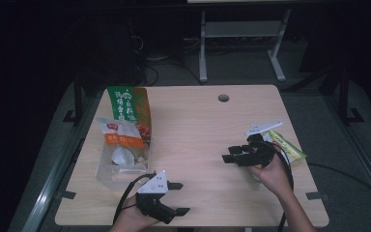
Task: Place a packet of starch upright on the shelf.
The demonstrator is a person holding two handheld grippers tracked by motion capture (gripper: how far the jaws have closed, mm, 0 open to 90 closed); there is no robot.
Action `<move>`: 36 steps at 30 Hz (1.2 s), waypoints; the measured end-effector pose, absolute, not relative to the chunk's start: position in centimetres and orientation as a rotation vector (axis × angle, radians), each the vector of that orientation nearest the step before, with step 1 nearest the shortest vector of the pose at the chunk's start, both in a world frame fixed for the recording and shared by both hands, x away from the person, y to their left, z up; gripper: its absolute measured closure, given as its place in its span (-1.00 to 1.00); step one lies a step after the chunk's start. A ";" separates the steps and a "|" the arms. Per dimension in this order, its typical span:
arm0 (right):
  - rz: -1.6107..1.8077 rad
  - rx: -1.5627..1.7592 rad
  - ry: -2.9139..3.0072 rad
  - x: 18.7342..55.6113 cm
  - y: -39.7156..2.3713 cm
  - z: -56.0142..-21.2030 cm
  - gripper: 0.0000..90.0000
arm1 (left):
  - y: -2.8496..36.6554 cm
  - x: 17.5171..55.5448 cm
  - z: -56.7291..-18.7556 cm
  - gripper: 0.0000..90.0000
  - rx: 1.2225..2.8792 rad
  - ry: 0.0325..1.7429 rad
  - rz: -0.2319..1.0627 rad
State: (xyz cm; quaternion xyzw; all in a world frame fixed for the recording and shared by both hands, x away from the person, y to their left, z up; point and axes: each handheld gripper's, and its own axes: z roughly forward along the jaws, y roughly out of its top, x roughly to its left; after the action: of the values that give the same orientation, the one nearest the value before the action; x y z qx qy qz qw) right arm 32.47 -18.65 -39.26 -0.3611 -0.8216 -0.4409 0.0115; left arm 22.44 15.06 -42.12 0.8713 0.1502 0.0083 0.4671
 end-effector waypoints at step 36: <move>-1.228 -1.544 -2.613 33.2 -26.9 -43.1 -0.23 | 14.7 22.5 -42.5 -0.46 2.143 0.379 0.003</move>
State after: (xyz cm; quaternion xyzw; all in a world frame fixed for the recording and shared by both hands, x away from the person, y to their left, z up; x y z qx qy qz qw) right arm 33.16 -26.87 -43.09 -0.4705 -0.7963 -0.3743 -0.0665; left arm 22.55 14.65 -42.46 0.8723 0.1541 0.0012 0.4639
